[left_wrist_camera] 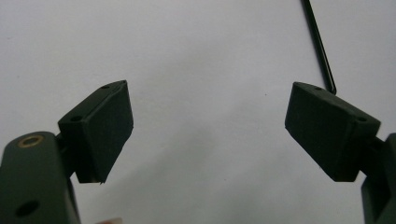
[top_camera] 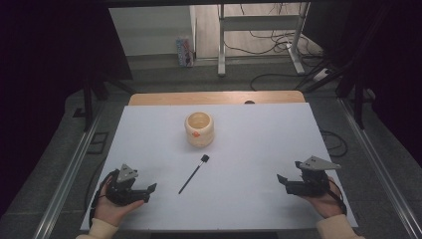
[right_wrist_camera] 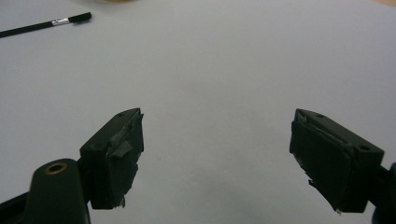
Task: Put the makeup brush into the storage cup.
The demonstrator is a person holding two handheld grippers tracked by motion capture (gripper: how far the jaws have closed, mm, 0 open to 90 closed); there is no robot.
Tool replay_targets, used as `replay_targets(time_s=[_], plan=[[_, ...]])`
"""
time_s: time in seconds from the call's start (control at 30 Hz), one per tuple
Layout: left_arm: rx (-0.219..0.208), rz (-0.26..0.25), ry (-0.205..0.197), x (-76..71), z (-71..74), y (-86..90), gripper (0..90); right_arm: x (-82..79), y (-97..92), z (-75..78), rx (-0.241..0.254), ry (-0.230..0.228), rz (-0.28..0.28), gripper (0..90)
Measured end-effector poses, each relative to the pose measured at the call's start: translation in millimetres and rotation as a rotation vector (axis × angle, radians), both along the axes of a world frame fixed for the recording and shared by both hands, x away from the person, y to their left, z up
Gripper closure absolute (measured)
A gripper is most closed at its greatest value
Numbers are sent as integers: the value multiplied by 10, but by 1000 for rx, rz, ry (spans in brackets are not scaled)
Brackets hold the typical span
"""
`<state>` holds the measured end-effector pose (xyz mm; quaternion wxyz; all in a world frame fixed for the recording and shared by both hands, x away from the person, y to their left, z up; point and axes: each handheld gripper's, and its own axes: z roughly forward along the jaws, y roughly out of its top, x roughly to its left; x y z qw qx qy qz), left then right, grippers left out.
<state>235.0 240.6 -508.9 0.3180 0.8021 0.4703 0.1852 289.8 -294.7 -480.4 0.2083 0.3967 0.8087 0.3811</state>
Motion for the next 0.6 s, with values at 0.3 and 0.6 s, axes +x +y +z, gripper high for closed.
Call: replay_targets(time_s=[0.3,0.6], plan=[[1,7,-1,-24,13,14,162,-14,17,3,37,11,32,201],[6,-2,-3,-10,25,-6,162,-35,-13,1,40,15,17,201]])
